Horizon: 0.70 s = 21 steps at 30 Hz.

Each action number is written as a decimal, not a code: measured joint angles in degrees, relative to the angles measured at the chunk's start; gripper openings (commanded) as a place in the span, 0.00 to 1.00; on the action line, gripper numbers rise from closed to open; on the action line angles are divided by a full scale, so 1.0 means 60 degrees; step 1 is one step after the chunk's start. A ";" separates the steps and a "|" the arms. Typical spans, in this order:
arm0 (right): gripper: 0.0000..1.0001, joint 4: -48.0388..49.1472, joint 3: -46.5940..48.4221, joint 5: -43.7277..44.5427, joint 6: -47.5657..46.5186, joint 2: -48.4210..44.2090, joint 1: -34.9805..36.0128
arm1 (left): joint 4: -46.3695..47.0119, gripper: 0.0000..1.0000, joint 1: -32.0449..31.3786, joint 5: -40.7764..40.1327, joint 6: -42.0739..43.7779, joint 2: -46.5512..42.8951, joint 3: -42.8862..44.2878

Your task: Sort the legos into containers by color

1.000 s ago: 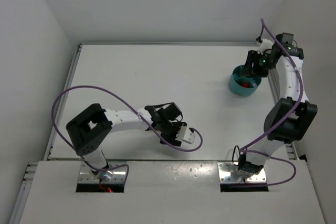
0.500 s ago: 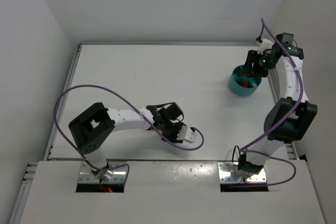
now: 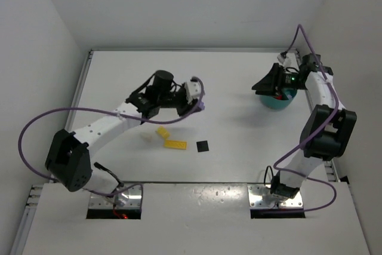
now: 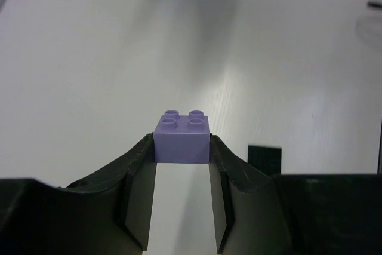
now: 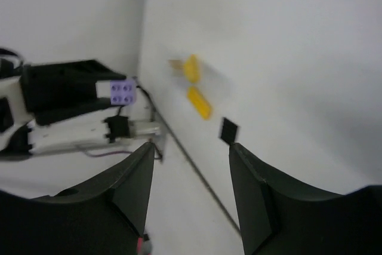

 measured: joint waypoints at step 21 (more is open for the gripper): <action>0.56 0.3945 -0.1140 -0.3337 0.4251 0.1096 0.2991 | 0.3304 0.25 0.0608 0.1439 -0.4659 0.1479 0.1220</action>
